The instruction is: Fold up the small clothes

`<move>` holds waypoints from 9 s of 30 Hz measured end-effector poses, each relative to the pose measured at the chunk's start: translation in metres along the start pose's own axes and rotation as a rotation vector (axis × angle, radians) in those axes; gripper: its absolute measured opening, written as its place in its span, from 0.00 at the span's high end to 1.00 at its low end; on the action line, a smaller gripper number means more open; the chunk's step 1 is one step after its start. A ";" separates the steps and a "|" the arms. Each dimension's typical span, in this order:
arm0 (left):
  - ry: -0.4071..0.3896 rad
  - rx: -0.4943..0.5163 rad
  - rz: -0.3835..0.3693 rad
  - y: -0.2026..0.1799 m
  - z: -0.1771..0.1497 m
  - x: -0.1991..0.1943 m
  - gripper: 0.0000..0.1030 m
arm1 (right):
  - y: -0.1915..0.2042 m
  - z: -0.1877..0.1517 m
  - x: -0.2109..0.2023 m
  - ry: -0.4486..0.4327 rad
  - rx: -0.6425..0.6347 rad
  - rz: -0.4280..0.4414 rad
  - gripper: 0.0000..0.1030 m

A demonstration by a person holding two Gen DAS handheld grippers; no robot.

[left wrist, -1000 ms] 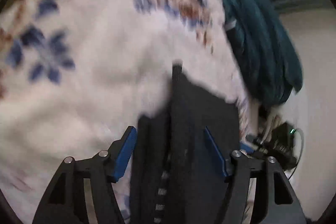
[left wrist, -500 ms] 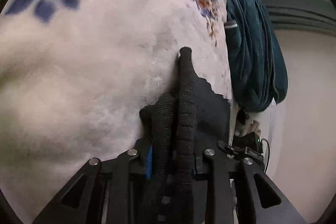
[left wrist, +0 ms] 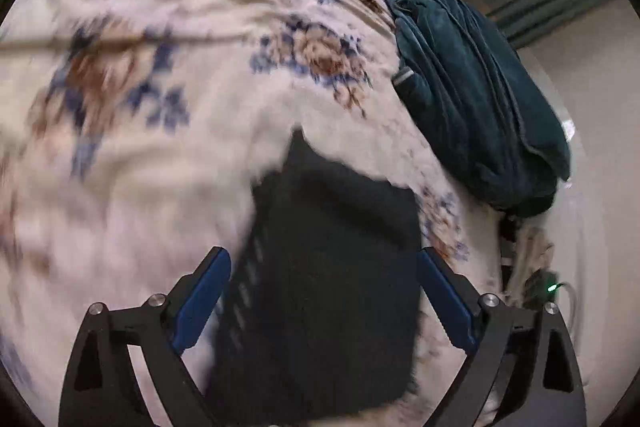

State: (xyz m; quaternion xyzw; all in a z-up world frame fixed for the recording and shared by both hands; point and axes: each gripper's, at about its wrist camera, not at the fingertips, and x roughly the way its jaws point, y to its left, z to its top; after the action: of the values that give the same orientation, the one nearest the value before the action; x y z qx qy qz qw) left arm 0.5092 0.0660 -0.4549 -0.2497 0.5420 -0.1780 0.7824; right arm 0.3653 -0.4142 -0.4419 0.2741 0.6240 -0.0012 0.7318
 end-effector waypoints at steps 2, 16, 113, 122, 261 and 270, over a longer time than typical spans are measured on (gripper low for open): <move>0.041 -0.092 0.008 0.004 -0.035 -0.009 0.08 | -0.003 -0.020 -0.012 0.001 0.026 0.005 0.01; 0.113 -0.437 0.161 0.021 -0.160 0.059 0.08 | -0.038 -0.077 -0.023 0.026 0.103 -0.015 0.01; -0.061 -0.393 0.546 0.152 -0.172 -0.009 0.00 | 0.084 0.101 0.090 -0.180 -0.016 0.048 0.91; -0.130 -0.399 0.474 0.133 -0.140 -0.033 0.00 | 0.081 0.120 0.113 -0.045 -0.089 -0.006 0.91; -0.478 0.400 0.473 -0.282 -0.157 -0.434 0.00 | 0.267 -0.302 -0.565 -0.736 -0.432 -0.323 0.00; -0.475 0.396 0.483 -0.282 -0.166 -0.439 0.00 | 0.267 -0.304 -0.562 -0.725 -0.443 -0.302 0.00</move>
State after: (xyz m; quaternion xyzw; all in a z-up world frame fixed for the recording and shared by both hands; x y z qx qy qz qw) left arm 0.1978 0.0453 -0.0043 0.0066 0.3443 -0.0273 0.9384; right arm 0.0553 -0.2558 0.1567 -0.0013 0.3456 -0.0704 0.9357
